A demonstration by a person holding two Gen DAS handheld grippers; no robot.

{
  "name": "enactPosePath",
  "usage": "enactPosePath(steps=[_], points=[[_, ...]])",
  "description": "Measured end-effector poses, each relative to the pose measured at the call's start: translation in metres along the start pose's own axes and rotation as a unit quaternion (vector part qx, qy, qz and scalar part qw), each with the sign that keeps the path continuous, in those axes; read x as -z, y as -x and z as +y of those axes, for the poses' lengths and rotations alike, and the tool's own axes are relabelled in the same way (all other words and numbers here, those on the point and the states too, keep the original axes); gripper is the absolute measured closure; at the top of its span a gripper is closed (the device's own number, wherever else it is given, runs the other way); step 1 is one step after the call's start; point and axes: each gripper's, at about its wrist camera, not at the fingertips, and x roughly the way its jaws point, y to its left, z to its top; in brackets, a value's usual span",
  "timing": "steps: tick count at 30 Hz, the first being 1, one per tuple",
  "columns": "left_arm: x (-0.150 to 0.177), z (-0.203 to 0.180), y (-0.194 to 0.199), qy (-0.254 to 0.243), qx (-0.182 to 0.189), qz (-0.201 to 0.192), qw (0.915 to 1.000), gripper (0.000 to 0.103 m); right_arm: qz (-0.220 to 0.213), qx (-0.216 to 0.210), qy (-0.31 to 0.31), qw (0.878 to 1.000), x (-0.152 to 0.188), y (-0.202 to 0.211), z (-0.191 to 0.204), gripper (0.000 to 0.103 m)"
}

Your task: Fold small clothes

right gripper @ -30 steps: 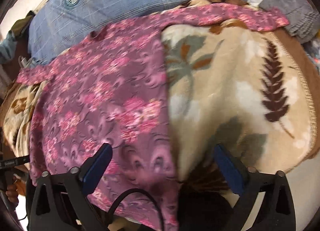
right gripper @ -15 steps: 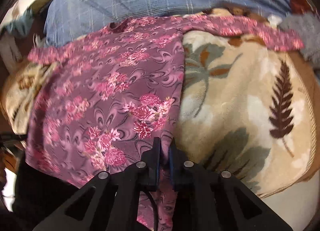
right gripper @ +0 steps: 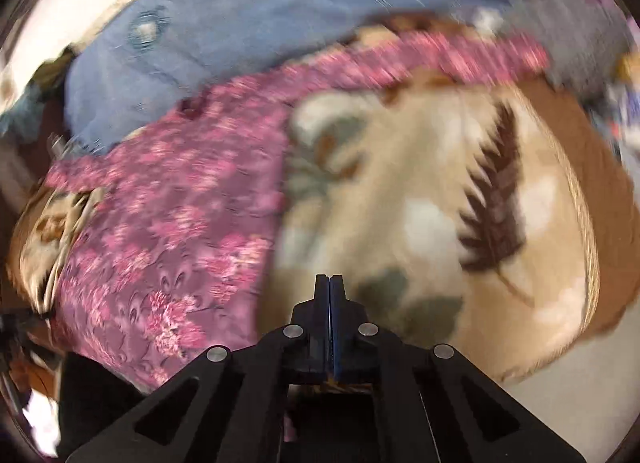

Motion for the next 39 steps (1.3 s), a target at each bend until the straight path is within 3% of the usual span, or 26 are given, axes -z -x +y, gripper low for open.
enactPosePath(steps=[4,5,6,7,8,9,10,11,12,13,16,20,22,25,28,33,36,39], points=[[0.003,-0.002,0.016,-0.014,0.053,-0.004,0.9985,0.092,-0.007,-0.052,-0.024,0.998,0.001,0.007,-0.003,0.087],[0.002,-0.005,0.022,-0.021,0.071,-0.011,0.9972,0.086,-0.005,-0.065,-0.023,0.998,0.000,0.007,-0.001,0.067],[0.000,-0.010,0.026,-0.029,0.079,-0.020,0.9963,0.072,-0.006,-0.067,-0.020,0.998,-0.002,0.005,0.004,0.054],[-0.003,-0.013,0.028,-0.035,0.076,-0.029,0.9960,0.064,-0.005,-0.062,-0.016,0.998,-0.004,0.002,0.009,0.037],[-0.005,-0.018,0.027,-0.040,0.066,-0.038,0.9963,0.054,-0.003,-0.056,-0.012,0.998,-0.005,-0.003,0.014,0.036],[-0.006,-0.022,0.023,-0.045,0.062,-0.041,0.9962,0.053,0.001,-0.052,-0.008,0.999,-0.005,-0.011,0.020,0.037],[-0.006,-0.028,0.017,-0.051,0.059,-0.036,0.9963,0.054,0.008,-0.055,-0.003,0.998,-0.005,-0.018,0.026,0.045],[-0.006,-0.035,0.008,-0.055,0.056,-0.023,0.9967,0.055,0.017,-0.053,0.009,0.998,-0.004,-0.028,0.034,0.070],[-0.004,-0.041,-0.001,-0.061,0.051,-0.011,0.9968,0.055,0.023,-0.042,0.024,0.999,-0.001,-0.032,0.039,0.090],[-0.003,-0.046,-0.011,-0.069,0.031,0.002,0.9971,0.055,0.030,-0.035,0.042,0.998,0.002,-0.036,0.046,0.096],[-0.003,-0.050,-0.041,-0.084,-0.022,0.040,0.9954,0.060,0.028,-0.007,0.067,0.997,0.008,-0.039,0.051,0.097],[-0.002,-0.044,-0.019,-0.078,0.033,0.021,0.9962,0.063,0.034,-0.034,0.034,0.998,0.004,-0.030,0.040,0.088],[-0.007,-0.036,0.005,-0.078,0.040,-0.010,0.9961,0.063,0.020,-0.055,0.028,0.998,-0.003,-0.014,0.037,0.087],[-0.026,-0.038,0.032,-0.076,0.037,-0.049,0.9952,0.059,-0.009,-0.053,0.017,0.998,-0.025,0.009,0.027,0.070],[-0.053,-0.046,0.044,-0.059,0.043,-0.058,0.9957,0.054,-0.034,-0.045,-0.007,0.998,-0.055,0.021,0.015,0.064],[-0.128,-0.087,0.002,-0.037,0.060,-0.035,0.9969,0.052,-0.062,-0.035,-0.027,0.997,-0.118,0.015,0.006,0.051],[-0.182,-0.108,-0.039,-0.023,0.067,-0.009,0.9974,0.052,-0.057,-0.062,-0.031,0.996,-0.160,-0.014,0.023,0.050],[-0.235,-0.127,-0.080,0.002,0.069,0.016,0.9975,0.052,-0.035,-0.109,-0.003,0.993,-0.201,-0.066,0.071,0.042]])
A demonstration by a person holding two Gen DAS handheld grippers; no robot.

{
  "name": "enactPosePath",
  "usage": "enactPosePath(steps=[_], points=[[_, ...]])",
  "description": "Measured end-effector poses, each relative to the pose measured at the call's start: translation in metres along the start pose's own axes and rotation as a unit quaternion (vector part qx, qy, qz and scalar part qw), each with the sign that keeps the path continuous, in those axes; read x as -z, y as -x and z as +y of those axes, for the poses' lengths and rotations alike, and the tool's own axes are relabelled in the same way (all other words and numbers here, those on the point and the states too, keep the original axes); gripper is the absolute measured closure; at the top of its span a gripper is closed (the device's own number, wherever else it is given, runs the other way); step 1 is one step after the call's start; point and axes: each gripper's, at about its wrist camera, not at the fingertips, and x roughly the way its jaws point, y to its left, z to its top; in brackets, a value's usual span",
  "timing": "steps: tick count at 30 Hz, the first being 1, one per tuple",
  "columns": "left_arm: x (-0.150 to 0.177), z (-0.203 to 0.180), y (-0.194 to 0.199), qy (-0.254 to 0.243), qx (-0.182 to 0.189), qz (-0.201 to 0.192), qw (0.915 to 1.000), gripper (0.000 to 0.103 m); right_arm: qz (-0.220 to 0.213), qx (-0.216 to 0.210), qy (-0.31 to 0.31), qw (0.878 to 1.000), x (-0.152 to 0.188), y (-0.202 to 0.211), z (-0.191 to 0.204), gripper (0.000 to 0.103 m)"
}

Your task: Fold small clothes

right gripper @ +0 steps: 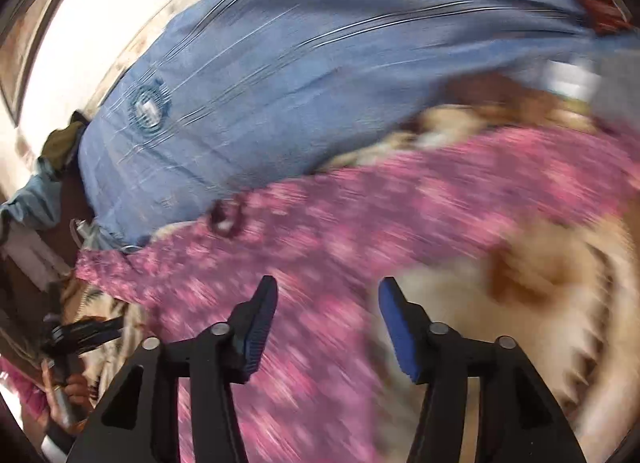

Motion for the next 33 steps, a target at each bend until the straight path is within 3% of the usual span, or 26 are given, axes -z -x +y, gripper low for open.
enactPosePath(steps=[4,8,11,13,14,16,18,19,20,22,24,26,28,30,32,33], points=[[-0.058,-0.023,-0.052,0.010,0.009,0.023,0.9996,0.052,0.049,-0.028,0.042,0.997,-0.036,-0.101,0.051,0.041],[-0.087,-0.048,-0.090,-0.046,-0.011,0.028,0.9985,0.052,0.082,0.019,0.119,0.989,-0.066,-0.187,0.077,0.040],[-0.097,-0.060,-0.115,-0.078,0.005,0.044,0.9960,0.052,0.110,0.062,0.213,0.969,-0.072,-0.228,0.086,0.039],[-0.102,-0.064,-0.130,-0.088,0.000,0.046,0.9951,0.052,0.111,0.083,0.279,0.950,-0.072,-0.243,0.089,0.028],[-0.103,-0.068,-0.138,-0.094,-0.006,0.045,0.9945,0.052,0.117,0.082,0.297,0.944,-0.073,-0.249,0.089,0.022],[-0.104,-0.071,-0.152,-0.103,-0.019,0.045,0.9935,0.051,0.142,0.067,0.307,0.939,-0.073,-0.263,0.086,0.021],[-0.104,-0.075,-0.159,-0.106,-0.022,0.041,0.9933,0.050,0.169,0.054,0.316,0.932,-0.067,-0.272,0.086,0.038],[-0.104,-0.078,-0.160,-0.108,-0.025,0.038,0.9931,0.050,0.163,0.061,0.341,0.924,-0.061,-0.271,0.091,0.073],[-0.104,-0.081,-0.161,-0.111,-0.029,0.033,0.9929,0.051,0.153,0.075,0.362,0.916,-0.056,-0.268,0.095,0.091],[-0.108,-0.090,-0.159,-0.122,-0.035,0.009,0.9919,0.051,0.123,0.098,0.391,0.907,-0.050,-0.255,0.103,0.094],[-0.119,-0.103,-0.164,-0.130,-0.065,-0.033,0.9888,0.051,0.088,0.118,0.405,0.902,-0.051,-0.243,0.110,0.095],[-0.130,-0.109,-0.178,-0.135,-0.110,-0.058,0.9830,0.048,0.060,0.150,0.384,0.909,-0.062,-0.244,0.106,0.103],[-0.141,-0.107,-0.197,-0.117,-0.131,-0.032,0.9840,0.049,0.063,0.182,0.349,0.917,-0.069,-0.256,0.094,0.103],[-0.141,-0.103,-0.187,-0.097,-0.106,-0.035,0.9890,0.053,0.079,0.163,0.295,0.938,-0.069,-0.257,0.079,0.103],[-0.130,-0.096,-0.166,-0.094,-0.063,-0.039,0.9928,0.053,0.060,0.151,0.266,0.950,-0.064,-0.237,0.070,0.097],[-0.119,-0.093,-0.152,-0.093,-0.043,-0.046,0.9937,0.053,0.051,0.130,0.231,0.963,-0.061,-0.217,0.059,0.094]])
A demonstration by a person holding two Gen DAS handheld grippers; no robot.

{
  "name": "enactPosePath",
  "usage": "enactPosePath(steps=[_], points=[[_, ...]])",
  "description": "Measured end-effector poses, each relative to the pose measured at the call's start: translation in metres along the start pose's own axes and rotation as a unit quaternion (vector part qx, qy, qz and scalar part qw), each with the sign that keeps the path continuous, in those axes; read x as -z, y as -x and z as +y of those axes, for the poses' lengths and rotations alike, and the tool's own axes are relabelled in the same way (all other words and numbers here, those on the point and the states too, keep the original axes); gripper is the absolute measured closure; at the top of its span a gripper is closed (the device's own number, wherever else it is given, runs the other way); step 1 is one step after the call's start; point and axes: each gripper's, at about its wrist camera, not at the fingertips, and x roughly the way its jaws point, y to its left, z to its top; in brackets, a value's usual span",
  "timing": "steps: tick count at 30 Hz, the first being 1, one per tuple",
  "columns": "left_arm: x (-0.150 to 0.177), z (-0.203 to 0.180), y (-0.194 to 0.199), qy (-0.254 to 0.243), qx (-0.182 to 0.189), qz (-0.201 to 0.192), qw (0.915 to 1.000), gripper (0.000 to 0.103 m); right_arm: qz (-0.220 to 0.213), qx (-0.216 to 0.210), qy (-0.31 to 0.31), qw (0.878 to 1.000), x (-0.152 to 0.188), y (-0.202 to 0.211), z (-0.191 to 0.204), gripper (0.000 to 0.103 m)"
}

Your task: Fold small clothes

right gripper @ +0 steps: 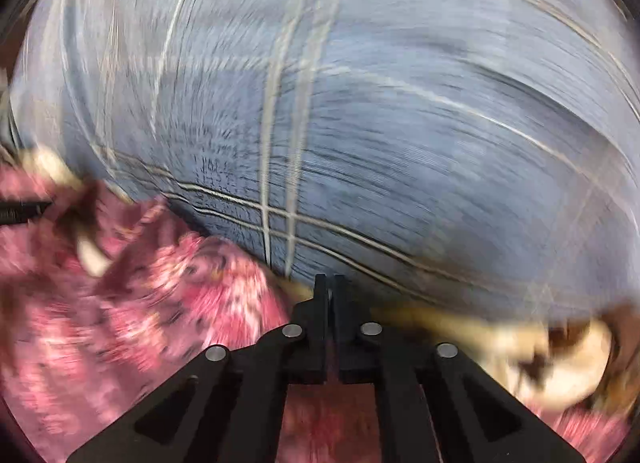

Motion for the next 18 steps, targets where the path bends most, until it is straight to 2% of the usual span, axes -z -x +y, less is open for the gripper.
enactPosePath(steps=[2,4,6,8,9,11,13,14,18], points=[[0.029,0.006,0.027,0.001,0.037,-0.014,0.9992,0.051,-0.020,-0.033,-0.075,0.996,0.026,0.035,-0.034,0.063],[0.058,0.012,0.045,-0.001,0.062,-0.018,0.9979,0.048,-0.046,-0.020,-0.154,0.987,0.066,0.079,-0.082,0.054],[0.089,0.019,0.057,-0.008,0.064,-0.020,0.9977,0.045,-0.066,0.008,-0.218,0.974,0.103,0.114,-0.133,0.054],[0.114,0.025,0.062,-0.012,0.041,-0.046,0.9980,0.045,-0.078,0.075,-0.280,0.954,0.143,0.151,-0.190,0.051],[0.122,0.027,0.069,-0.011,0.032,-0.057,0.9978,0.045,-0.083,0.109,-0.309,0.941,0.165,0.170,-0.213,0.049],[0.129,0.021,0.062,-0.031,0.006,-0.063,0.9975,0.045,-0.086,0.147,-0.370,0.913,0.207,0.200,-0.255,0.047],[0.129,0.012,0.048,-0.057,-0.019,-0.058,0.9965,0.045,-0.083,0.159,-0.418,0.891,0.236,0.215,-0.287,0.047],[0.128,0.015,0.041,-0.050,-0.027,-0.061,0.9965,0.045,-0.079,0.156,-0.437,0.882,0.250,0.215,-0.297,0.047],[0.134,-0.001,0.030,-0.042,-0.011,-0.039,0.9983,0.045,-0.087,0.125,-0.492,0.857,0.263,0.196,-0.308,0.047]])
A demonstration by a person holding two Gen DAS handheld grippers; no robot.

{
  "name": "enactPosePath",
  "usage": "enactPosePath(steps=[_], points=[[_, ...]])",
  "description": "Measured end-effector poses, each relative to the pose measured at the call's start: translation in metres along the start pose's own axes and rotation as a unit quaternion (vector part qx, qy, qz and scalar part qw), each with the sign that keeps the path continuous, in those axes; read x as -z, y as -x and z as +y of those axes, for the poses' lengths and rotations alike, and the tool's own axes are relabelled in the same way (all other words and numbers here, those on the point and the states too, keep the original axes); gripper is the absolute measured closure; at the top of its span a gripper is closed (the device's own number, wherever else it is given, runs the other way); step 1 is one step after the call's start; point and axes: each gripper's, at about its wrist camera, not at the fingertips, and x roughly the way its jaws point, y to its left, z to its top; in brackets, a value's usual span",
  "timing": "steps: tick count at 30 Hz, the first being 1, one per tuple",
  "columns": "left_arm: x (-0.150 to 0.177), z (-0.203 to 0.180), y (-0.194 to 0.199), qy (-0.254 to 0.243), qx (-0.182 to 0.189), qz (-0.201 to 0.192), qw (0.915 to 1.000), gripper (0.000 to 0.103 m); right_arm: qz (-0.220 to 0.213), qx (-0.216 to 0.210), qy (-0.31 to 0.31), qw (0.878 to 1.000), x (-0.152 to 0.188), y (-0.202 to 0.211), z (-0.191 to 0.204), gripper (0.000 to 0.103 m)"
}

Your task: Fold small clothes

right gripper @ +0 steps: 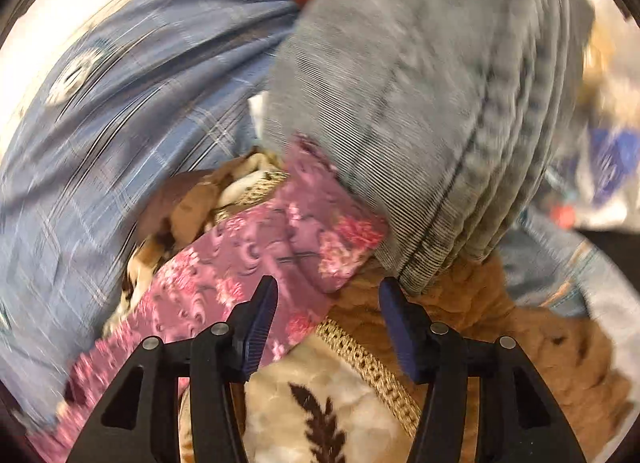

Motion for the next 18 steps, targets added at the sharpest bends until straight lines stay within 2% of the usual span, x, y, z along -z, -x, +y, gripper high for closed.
enactPosePath(steps=[2,4,6,7,12,18], points=[[0.002,-0.002,-0.007,-0.009,-0.013,0.001,0.9999,0.045,0.002,-0.002,-0.026,1.000,-0.001,-0.012,-0.010,0.047],[0.002,-0.005,-0.008,-0.014,-0.014,-0.002,0.9998,0.043,0.000,-0.025,-0.037,0.999,0.000,-0.022,-0.011,0.047],[0.002,-0.006,-0.009,-0.013,-0.010,-0.003,0.9999,0.042,-0.010,-0.013,-0.030,0.999,-0.002,-0.030,-0.006,0.062],[0.001,-0.005,-0.008,-0.011,-0.008,-0.002,0.9999,0.042,-0.022,-0.011,-0.022,0.999,-0.003,-0.026,0.001,0.083],[-0.001,0.000,-0.004,-0.002,0.003,0.002,1.0000,0.042,-0.059,-0.004,0.048,0.997,0.003,0.003,0.038,0.088],[-0.006,0.019,0.009,0.023,0.023,-0.007,0.9995,0.042,-0.089,-0.055,0.151,0.983,0.020,0.060,0.122,0.090]])
